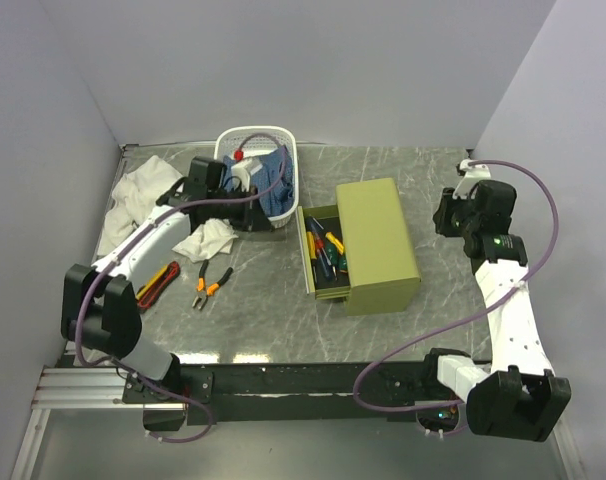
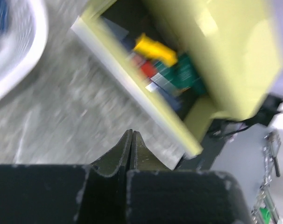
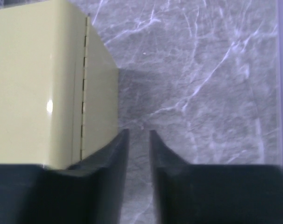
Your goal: Sort the tools into containers
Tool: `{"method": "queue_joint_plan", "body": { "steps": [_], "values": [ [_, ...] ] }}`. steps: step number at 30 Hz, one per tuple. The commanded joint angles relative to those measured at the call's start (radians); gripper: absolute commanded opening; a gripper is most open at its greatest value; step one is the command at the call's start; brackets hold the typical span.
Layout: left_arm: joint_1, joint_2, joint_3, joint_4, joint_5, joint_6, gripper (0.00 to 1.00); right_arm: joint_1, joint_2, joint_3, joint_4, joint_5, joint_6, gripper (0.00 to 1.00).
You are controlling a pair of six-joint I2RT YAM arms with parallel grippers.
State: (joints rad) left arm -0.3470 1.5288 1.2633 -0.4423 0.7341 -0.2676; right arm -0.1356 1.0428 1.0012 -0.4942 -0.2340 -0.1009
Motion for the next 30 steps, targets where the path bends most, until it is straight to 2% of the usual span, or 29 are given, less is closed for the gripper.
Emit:
{"method": "queue_joint_plan", "body": {
  "steps": [1,2,9,12,15,19,30],
  "values": [
    [0.002,0.019,-0.120,0.048,0.088,0.125,0.01,-0.012,0.036,0.024,0.046,0.068,0.024,0.09],
    [0.002,0.027,-0.134,0.066,0.094,0.137,0.01,-0.010,0.040,0.008,0.036,0.056,0.024,0.00],
    [-0.079,0.134,-0.090,0.139,0.090,0.151,0.01,-0.009,0.068,-0.070,-0.003,-0.069,0.049,0.00],
    [-0.116,0.175,-0.056,0.154,0.096,0.159,0.01,-0.007,0.062,-0.098,0.009,-0.073,0.089,0.00],
    [-0.145,0.238,0.002,0.152,0.120,0.133,0.01,-0.007,0.051,-0.144,0.026,-0.056,0.153,0.00],
    [-0.171,0.297,0.085,0.145,0.140,0.127,0.01,-0.006,0.034,-0.200,0.035,-0.140,0.202,0.00],
    [-0.256,0.482,0.286,0.166,0.192,0.048,0.01,-0.006,0.005,-0.243,0.029,-0.197,0.237,0.00]
  ]
}}
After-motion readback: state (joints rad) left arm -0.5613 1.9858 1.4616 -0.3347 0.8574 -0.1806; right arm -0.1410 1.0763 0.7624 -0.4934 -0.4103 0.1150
